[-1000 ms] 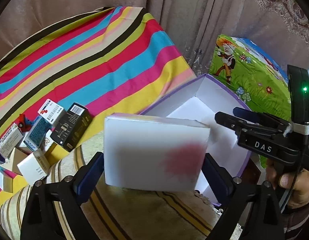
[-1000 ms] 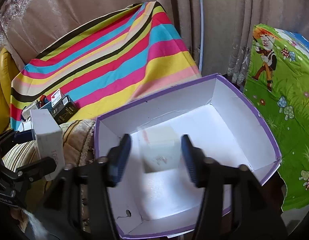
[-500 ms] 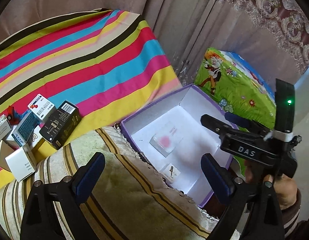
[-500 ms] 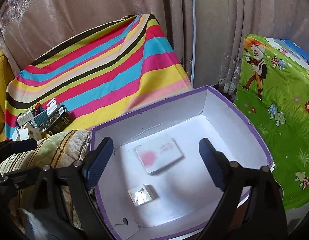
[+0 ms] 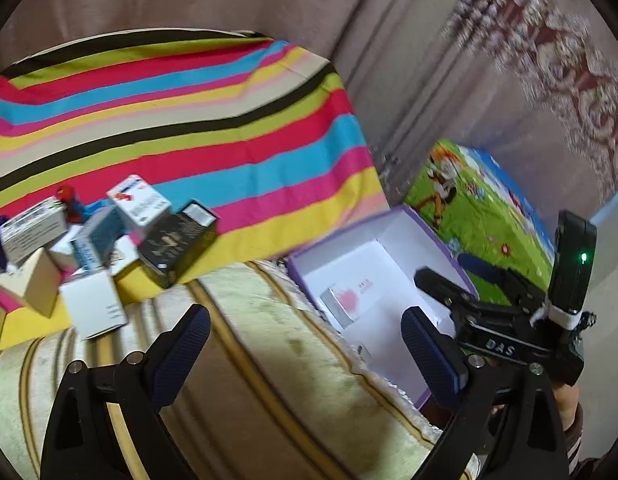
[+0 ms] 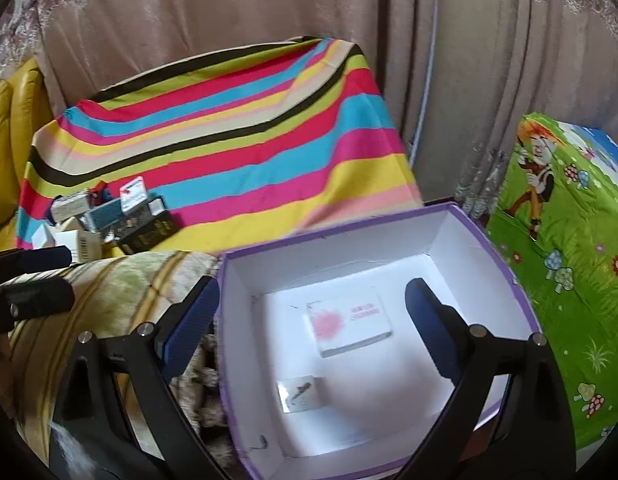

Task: Organize rigid objects
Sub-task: 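Move the left gripper back to the pile and grasp the dark blue box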

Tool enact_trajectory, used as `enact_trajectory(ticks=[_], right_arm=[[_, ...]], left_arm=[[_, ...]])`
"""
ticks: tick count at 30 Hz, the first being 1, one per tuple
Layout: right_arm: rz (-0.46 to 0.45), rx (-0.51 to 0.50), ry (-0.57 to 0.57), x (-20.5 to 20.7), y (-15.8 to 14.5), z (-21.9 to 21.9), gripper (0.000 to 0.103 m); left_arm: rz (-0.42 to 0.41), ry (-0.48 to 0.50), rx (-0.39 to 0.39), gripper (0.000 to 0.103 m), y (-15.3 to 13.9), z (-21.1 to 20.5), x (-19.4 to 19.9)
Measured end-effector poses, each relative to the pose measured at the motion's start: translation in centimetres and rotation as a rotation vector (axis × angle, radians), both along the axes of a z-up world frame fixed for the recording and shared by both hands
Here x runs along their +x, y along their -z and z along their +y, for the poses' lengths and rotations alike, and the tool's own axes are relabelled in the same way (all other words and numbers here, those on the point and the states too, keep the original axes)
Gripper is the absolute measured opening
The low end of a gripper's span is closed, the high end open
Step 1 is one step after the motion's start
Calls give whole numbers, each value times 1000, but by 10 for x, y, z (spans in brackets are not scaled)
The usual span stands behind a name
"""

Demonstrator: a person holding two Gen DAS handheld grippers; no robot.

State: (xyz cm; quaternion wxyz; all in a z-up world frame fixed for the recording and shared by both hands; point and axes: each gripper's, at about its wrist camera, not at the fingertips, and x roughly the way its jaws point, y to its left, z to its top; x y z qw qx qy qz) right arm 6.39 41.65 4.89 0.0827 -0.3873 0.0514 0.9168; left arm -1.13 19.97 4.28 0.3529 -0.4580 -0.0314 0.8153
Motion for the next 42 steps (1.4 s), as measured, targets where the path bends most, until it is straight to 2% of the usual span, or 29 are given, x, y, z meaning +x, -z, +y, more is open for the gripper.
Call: enact_trajectory(ticks=[4, 12, 23, 34, 42], right_arm=[[11, -84, -63, -2, 0, -6, 96], [5, -116, -73, -5, 0, -13, 96], [-29, -161, -111, -14, 3, -28, 96], [-50, -147, -165, -27, -2, -53, 96], [-62, -124, -229, -45, -8, -83, 96]], left_arm=[[3, -58, 6, 87, -1, -24, -5], [5, -209, 34, 83, -1, -92, -18], [-33, -450, 13, 62, 16, -185, -51], [10, -449, -99, 50, 21, -197, -86], [14, -421, -165, 49, 28, -198, -109]])
